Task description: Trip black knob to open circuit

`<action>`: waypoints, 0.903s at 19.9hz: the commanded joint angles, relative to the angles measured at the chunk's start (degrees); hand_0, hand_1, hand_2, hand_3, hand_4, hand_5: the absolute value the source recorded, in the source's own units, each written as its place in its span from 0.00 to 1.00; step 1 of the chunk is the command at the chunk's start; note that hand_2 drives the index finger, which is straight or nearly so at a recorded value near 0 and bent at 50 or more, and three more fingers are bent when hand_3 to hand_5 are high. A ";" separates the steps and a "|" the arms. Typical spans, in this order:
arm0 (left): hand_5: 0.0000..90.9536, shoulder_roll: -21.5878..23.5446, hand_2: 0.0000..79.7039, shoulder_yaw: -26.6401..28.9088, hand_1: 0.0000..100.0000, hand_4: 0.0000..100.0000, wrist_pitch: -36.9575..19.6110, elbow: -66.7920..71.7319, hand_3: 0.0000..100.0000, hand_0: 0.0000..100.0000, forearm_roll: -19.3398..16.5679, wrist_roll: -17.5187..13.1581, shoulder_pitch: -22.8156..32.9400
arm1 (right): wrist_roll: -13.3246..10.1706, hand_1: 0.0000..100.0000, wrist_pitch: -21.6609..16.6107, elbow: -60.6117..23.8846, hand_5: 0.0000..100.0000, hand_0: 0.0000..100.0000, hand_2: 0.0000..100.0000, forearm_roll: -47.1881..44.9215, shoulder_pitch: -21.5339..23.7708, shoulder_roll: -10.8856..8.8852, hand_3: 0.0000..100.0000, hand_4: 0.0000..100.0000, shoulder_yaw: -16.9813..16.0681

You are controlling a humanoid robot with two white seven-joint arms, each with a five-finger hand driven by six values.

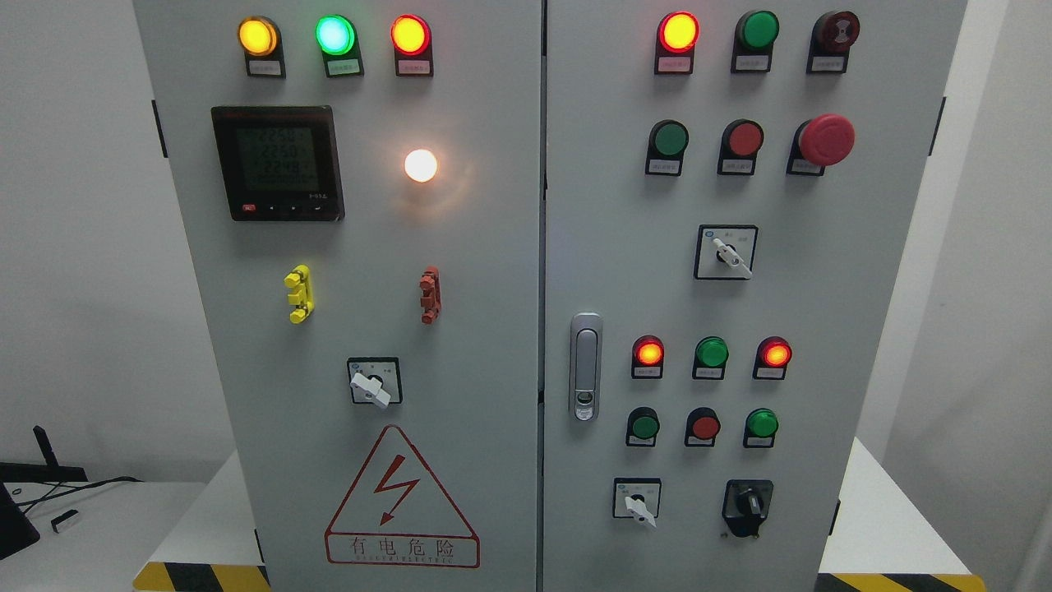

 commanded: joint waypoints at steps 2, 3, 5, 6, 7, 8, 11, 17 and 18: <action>0.00 0.01 0.00 0.00 0.39 0.00 0.03 0.01 0.00 0.12 -1.76 0.05 0.00 | -0.56 0.73 -0.09 1.62 0.94 0.23 0.47 4.43 -2.43 -0.80 1.00 1.00 6.40; 0.00 -0.07 0.00 0.00 0.39 0.00 0.03 0.01 0.00 0.12 -1.76 0.05 0.00 | -1.00 0.73 0.00 1.97 0.94 0.23 0.47 4.53 -2.69 -0.72 1.00 1.00 6.75; 0.00 0.01 0.00 0.00 0.39 0.00 0.03 0.01 0.00 0.12 -1.76 0.05 0.00 | -1.35 0.72 0.00 2.68 0.95 0.22 0.47 4.70 -2.95 -0.80 1.00 1.00 7.80; 0.00 0.01 0.00 0.00 0.39 0.00 0.03 0.01 0.00 0.12 -1.76 0.05 0.00 | -1.36 0.72 0.00 3.11 0.95 0.22 0.47 4.70 -3.22 -0.72 1.00 1.00 8.24; 0.00 0.01 0.00 0.00 0.39 0.00 0.03 0.01 0.00 0.12 -1.76 0.05 0.00 | -1.36 0.72 -0.09 3.55 0.95 0.22 0.47 4.70 -3.39 -0.72 1.00 1.00 8.77; 0.00 0.01 0.00 0.00 0.39 0.00 0.03 0.01 0.00 0.12 -1.76 0.05 0.00 | -1.44 0.72 -0.09 3.99 0.95 0.22 0.48 4.70 -3.57 -0.72 1.00 1.00 9.21; 0.00 0.01 0.00 0.00 0.39 0.00 0.03 0.01 0.00 0.12 -1.76 0.05 0.00 | -2.67 0.71 0.00 4.78 0.95 0.22 0.48 4.79 -4.53 -0.45 1.00 1.00 10.70; 0.00 0.01 0.00 0.00 0.39 0.00 0.03 0.01 0.00 0.12 -1.76 0.05 0.00 | -3.11 0.70 0.09 6.81 0.95 0.20 0.48 5.58 -7.70 -0.19 1.00 1.00 12.73; 0.00 0.01 0.00 0.00 0.39 0.00 0.03 0.01 0.00 0.12 -1.76 0.05 0.00 | -3.03 0.70 0.09 6.98 0.95 0.20 0.47 5.67 -7.96 -0.10 1.00 1.00 12.82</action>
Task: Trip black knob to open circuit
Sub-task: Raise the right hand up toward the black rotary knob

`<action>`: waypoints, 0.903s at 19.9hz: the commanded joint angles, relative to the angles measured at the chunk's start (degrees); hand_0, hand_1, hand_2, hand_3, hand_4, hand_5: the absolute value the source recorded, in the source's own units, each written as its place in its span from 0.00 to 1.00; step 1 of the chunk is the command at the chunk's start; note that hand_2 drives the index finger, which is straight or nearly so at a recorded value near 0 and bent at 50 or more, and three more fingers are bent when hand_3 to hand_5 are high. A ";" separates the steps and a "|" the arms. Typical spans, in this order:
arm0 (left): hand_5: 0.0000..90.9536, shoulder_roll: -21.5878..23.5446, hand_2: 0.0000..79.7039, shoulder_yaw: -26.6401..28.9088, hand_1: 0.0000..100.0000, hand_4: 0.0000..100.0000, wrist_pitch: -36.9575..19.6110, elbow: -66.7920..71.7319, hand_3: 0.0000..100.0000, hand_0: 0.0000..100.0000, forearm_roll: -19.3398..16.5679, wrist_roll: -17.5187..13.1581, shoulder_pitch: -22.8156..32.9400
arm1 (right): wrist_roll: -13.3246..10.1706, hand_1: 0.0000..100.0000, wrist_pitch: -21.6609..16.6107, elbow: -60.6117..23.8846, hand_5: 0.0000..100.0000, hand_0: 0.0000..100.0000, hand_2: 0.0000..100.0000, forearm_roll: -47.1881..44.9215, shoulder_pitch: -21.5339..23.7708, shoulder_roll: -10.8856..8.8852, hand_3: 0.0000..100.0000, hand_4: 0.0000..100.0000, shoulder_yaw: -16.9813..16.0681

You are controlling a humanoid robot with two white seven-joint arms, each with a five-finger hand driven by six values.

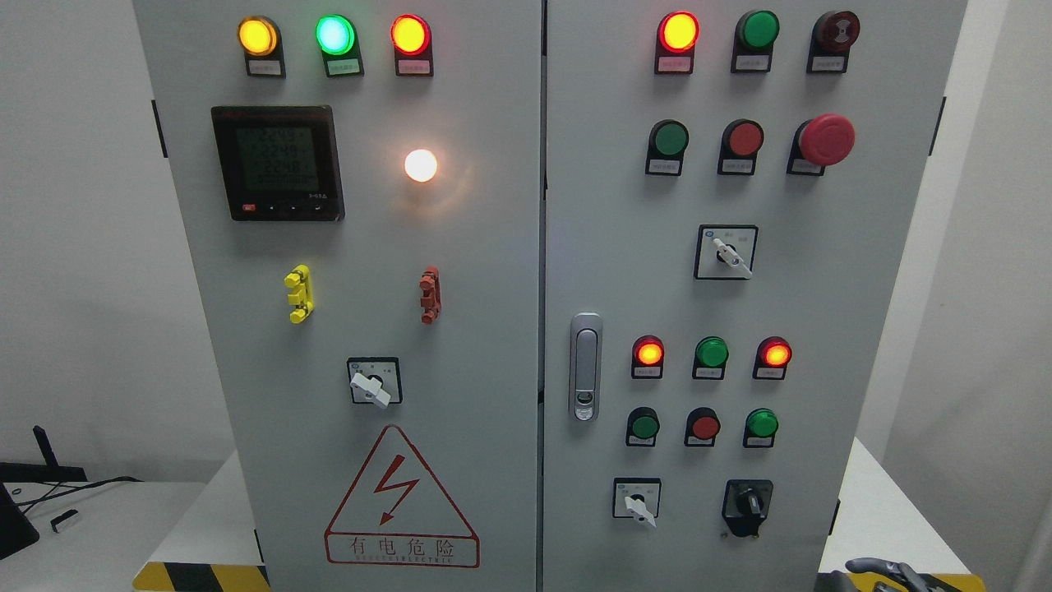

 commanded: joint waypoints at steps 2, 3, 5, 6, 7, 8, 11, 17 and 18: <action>0.00 0.01 0.00 0.00 0.39 0.00 0.03 0.00 0.00 0.12 -1.76 0.22 0.00 | -0.11 0.70 0.24 3.38 0.95 0.21 0.47 0.80 -3.49 0.26 1.00 1.00 4.57; 0.00 0.01 0.00 0.00 0.39 0.00 0.03 0.00 0.00 0.12 -1.76 0.22 0.00 | -0.20 0.70 0.24 3.82 0.95 0.21 0.47 0.88 -3.75 0.26 1.00 1.00 5.00; 0.00 0.01 0.00 0.00 0.39 0.00 0.03 0.00 0.00 0.12 -1.76 0.22 0.00 | -0.11 0.70 0.24 4.17 0.94 0.22 0.47 0.89 -4.46 0.26 1.00 1.00 5.88; 0.00 0.01 0.00 0.00 0.39 0.00 0.03 0.00 0.00 0.12 -1.76 0.22 0.00 | -0.11 0.70 0.24 4.17 0.94 0.22 0.47 0.97 -4.55 0.35 1.00 1.00 6.15; 0.00 0.01 0.00 0.00 0.39 0.00 0.03 0.00 0.00 0.12 -1.76 0.22 0.00 | -0.20 0.70 0.24 4.26 0.94 0.23 0.47 0.89 -4.63 0.35 1.00 1.00 6.67; 0.00 0.01 0.00 0.00 0.39 0.00 0.03 0.00 0.00 0.12 -1.76 0.22 0.00 | -0.11 0.70 0.24 4.17 0.94 0.23 0.47 0.89 -4.72 0.35 1.00 1.00 7.03; 0.00 0.01 0.00 0.00 0.39 0.00 0.03 0.00 0.00 0.12 -1.76 0.22 0.00 | -0.11 0.70 0.24 4.26 0.94 0.24 0.46 0.89 -5.42 0.43 1.00 1.00 7.47; 0.00 -0.07 0.00 0.00 0.39 0.00 0.03 0.00 0.00 0.12 -1.76 0.22 0.00 | -0.11 0.70 0.24 5.05 0.94 0.25 0.46 0.89 -5.60 0.52 1.00 1.00 8.17; 0.00 0.01 0.00 0.00 0.39 0.00 0.03 0.00 0.00 0.12 -1.76 0.22 0.00 | -0.11 0.70 0.24 5.23 0.94 0.25 0.46 0.89 -5.60 0.52 1.00 1.00 8.17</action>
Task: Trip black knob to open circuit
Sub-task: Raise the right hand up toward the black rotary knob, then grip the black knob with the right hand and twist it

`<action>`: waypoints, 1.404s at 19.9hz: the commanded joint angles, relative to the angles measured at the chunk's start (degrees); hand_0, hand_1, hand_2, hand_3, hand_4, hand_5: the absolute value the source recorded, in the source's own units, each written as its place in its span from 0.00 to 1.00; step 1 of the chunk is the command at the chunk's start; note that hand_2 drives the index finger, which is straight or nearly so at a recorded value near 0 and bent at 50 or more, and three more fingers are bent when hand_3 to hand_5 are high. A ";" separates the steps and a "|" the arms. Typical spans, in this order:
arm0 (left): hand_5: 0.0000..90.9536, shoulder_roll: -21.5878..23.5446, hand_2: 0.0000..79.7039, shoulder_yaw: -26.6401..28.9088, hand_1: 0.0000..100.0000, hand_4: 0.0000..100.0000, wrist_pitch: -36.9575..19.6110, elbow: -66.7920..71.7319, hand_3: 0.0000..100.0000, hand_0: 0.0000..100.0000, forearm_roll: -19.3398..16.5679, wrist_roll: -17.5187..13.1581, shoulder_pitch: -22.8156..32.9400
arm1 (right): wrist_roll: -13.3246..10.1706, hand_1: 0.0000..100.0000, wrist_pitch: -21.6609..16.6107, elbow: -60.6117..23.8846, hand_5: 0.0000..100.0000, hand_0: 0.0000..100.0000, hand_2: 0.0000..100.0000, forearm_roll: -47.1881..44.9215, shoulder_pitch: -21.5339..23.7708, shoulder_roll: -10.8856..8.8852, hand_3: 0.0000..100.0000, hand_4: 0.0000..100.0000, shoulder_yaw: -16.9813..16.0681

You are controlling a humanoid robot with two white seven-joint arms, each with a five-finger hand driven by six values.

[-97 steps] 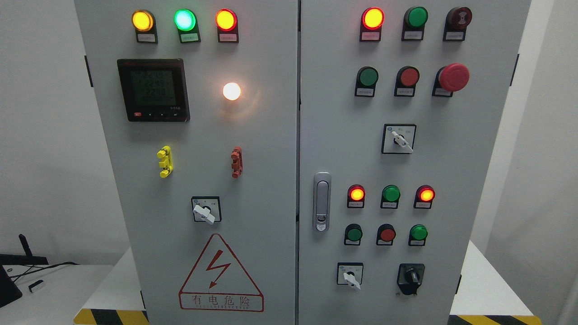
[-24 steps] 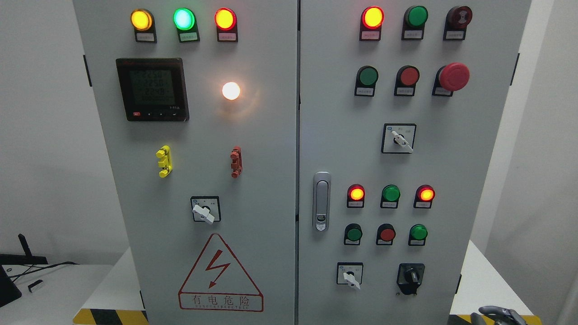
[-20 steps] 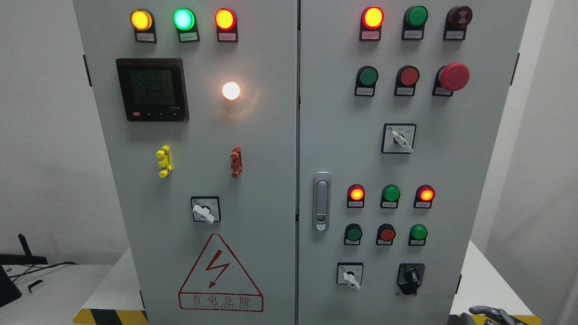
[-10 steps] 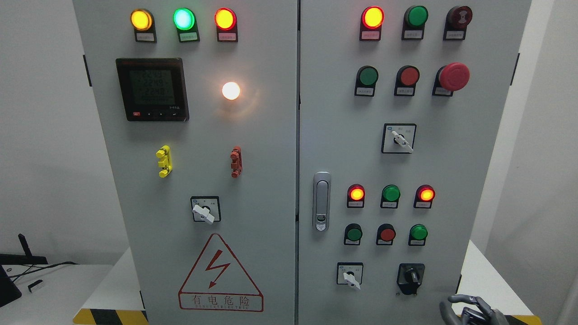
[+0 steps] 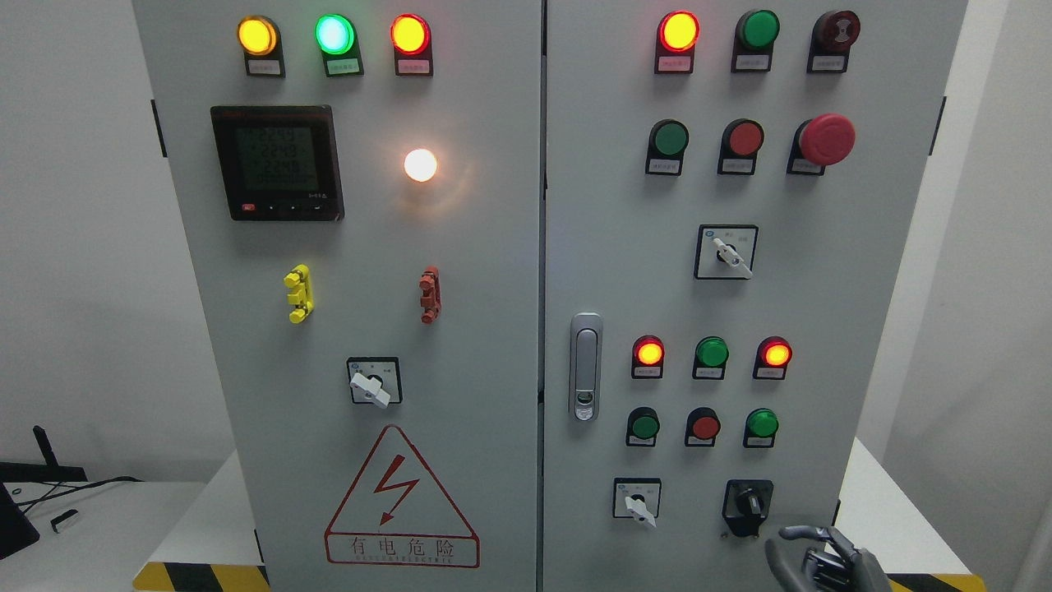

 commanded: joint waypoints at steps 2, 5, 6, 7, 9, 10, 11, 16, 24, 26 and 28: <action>0.00 0.01 0.00 0.00 0.39 0.00 0.03 0.00 0.00 0.12 -1.76 -0.01 0.00 | 0.29 0.70 0.01 1.92 0.94 0.26 0.46 0.05 -0.99 0.29 1.00 1.00 1.68; 0.00 0.01 0.00 0.00 0.39 0.00 0.03 0.00 0.00 0.12 -1.76 -0.01 0.00 | 0.29 0.70 -0.08 2.45 0.94 0.26 0.46 0.05 -1.60 0.29 1.00 1.00 1.59; 0.00 -0.07 0.00 0.00 0.39 0.00 0.03 -0.08 0.00 0.12 -1.76 -0.01 0.00 | 0.29 0.70 -0.08 2.62 0.94 0.26 0.46 0.05 -1.78 0.29 1.00 1.00 1.59; 0.00 -0.08 0.00 0.00 0.39 0.00 0.03 0.00 0.00 0.12 -1.76 -0.01 0.00 | 0.29 0.70 -0.08 2.62 0.94 0.27 0.46 0.05 -1.87 0.20 1.00 1.00 1.59; 0.00 0.01 0.00 0.00 0.39 0.00 0.03 0.00 0.00 0.12 -1.76 -0.01 0.00 | 0.29 0.70 -0.08 2.62 0.94 0.27 0.46 0.05 -1.87 0.29 1.00 1.00 1.59; 0.00 -0.07 0.00 0.00 0.39 0.00 0.03 0.00 0.00 0.12 -1.76 -0.01 0.00 | 0.29 0.70 -0.08 2.62 0.94 0.27 0.46 0.05 -1.87 0.29 1.00 1.00 1.68; 0.00 0.01 0.00 0.00 0.39 0.00 0.03 0.00 0.00 0.12 -1.76 -0.01 0.00 | 0.29 0.70 -0.08 2.54 0.94 0.27 0.46 0.05 -1.87 0.29 1.00 1.00 1.59; 0.00 0.01 0.00 0.00 0.39 0.00 0.03 0.00 0.00 0.12 -1.76 -0.01 0.00 | 0.29 0.71 -0.08 2.54 0.94 0.28 0.46 0.05 -1.96 0.20 1.00 1.00 1.59; 0.00 0.01 0.00 0.00 0.39 0.00 0.03 0.00 0.00 0.12 -1.76 -0.01 0.00 | 0.38 0.71 -0.17 2.62 0.94 0.28 0.46 0.05 -1.69 -0.24 1.00 1.00 0.71; 0.00 0.01 0.00 0.00 0.39 0.00 0.03 0.00 0.00 0.12 -1.76 -0.01 0.00 | 0.29 0.71 -0.17 2.62 0.94 0.29 0.46 0.05 -1.61 -0.24 1.00 1.00 0.63; 0.00 0.01 0.00 0.00 0.39 0.00 0.03 0.00 0.00 0.12 -1.76 -0.01 0.00 | 0.29 0.71 -0.26 2.62 0.94 0.29 0.46 0.05 -1.61 -0.41 1.00 1.00 0.54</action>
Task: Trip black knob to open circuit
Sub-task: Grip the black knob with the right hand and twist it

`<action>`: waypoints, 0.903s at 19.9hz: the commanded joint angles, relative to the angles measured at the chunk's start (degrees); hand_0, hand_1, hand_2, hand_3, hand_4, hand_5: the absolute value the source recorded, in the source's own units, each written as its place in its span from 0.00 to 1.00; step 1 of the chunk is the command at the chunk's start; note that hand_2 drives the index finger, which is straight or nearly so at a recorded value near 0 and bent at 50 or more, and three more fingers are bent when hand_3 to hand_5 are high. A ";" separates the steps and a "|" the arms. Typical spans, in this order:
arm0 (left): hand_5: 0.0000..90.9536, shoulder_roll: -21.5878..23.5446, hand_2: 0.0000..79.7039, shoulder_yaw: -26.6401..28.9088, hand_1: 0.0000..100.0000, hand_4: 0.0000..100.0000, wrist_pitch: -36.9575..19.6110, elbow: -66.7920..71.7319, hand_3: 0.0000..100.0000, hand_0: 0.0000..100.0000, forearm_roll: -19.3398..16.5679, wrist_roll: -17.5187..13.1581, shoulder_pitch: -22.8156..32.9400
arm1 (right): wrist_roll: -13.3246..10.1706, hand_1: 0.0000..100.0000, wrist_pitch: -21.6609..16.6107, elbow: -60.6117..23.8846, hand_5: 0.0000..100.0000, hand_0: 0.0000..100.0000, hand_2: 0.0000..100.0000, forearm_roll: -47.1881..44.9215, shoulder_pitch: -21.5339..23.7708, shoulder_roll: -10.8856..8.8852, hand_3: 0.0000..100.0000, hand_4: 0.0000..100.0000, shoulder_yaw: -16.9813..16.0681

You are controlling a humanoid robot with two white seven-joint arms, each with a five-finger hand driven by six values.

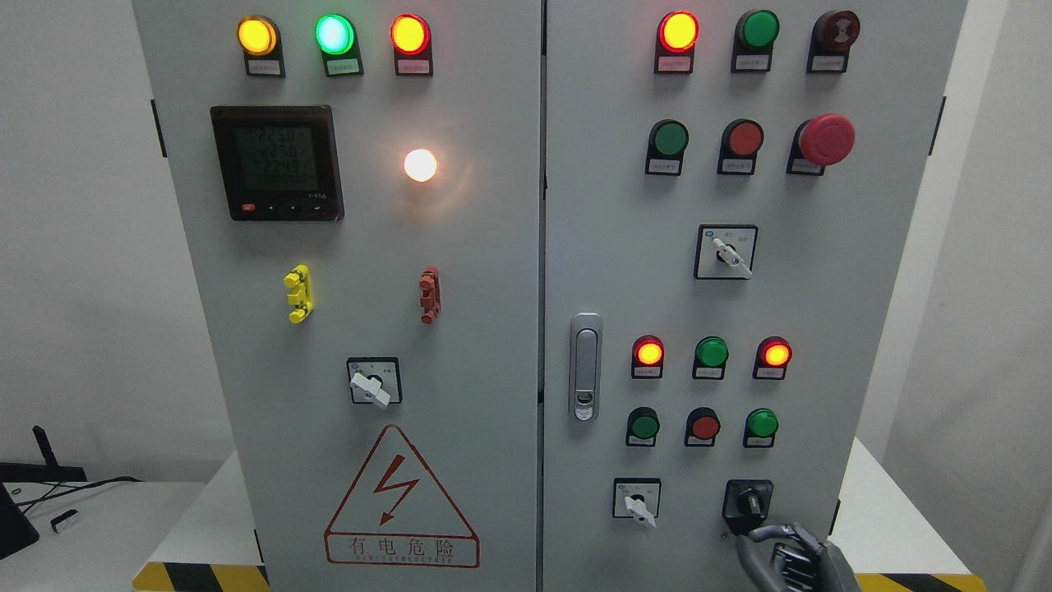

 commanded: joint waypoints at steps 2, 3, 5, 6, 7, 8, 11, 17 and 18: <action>0.00 0.01 0.00 0.00 0.39 0.00 0.03 0.01 0.00 0.12 -1.76 -0.01 0.00 | 0.06 0.71 -0.19 0.28 0.94 0.29 0.46 0.00 0.14 -0.63 1.00 1.00 -1.59; 0.00 0.01 0.00 0.00 0.39 0.00 0.03 0.01 0.00 0.12 -1.76 -0.01 0.00 | 0.06 0.71 -0.19 0.36 0.94 0.29 0.46 0.00 0.23 -0.63 1.00 1.00 -2.03; 0.00 0.01 0.00 0.00 0.39 0.00 0.03 -0.08 0.00 0.12 -1.76 -0.01 0.00 | 0.14 0.71 -0.10 0.45 0.94 0.29 0.46 0.00 0.31 -0.80 1.00 1.00 -2.38; 0.00 0.01 0.00 0.00 0.39 0.00 0.03 0.01 0.00 0.12 -1.76 -0.01 0.00 | 0.15 0.71 -0.10 0.45 0.94 0.29 0.46 0.00 0.23 -0.80 1.00 1.00 -2.64; 0.00 0.01 0.00 0.00 0.39 0.00 0.03 0.01 0.00 0.12 -1.76 -0.01 0.00 | 0.15 0.71 -0.10 0.45 0.94 0.29 0.46 0.00 0.31 -0.80 1.00 1.00 -2.73; 0.00 0.01 0.00 0.00 0.39 0.00 0.03 -0.08 0.00 0.12 -1.76 -0.01 0.00 | 0.15 0.71 -0.10 0.45 0.94 0.30 0.46 0.00 0.31 -0.80 1.00 1.00 -2.73; 0.00 0.01 0.00 0.00 0.39 0.00 0.03 0.01 0.00 0.12 -1.76 -0.01 0.00 | 0.15 0.71 -0.10 0.63 0.94 0.30 0.47 -0.09 0.14 -0.80 1.00 1.00 -2.65; 0.00 0.01 0.00 0.00 0.39 0.00 0.03 0.01 0.00 0.12 -1.76 -0.01 0.00 | 0.14 0.71 -0.10 0.80 0.94 0.30 0.46 -0.09 -0.30 -0.80 1.00 1.00 -2.03; 0.00 0.01 0.00 0.00 0.39 0.00 0.03 0.01 0.00 0.12 -1.76 -0.01 0.00 | 0.15 0.71 -0.10 0.89 0.94 0.30 0.46 -0.09 -0.56 -0.71 1.00 1.00 -2.03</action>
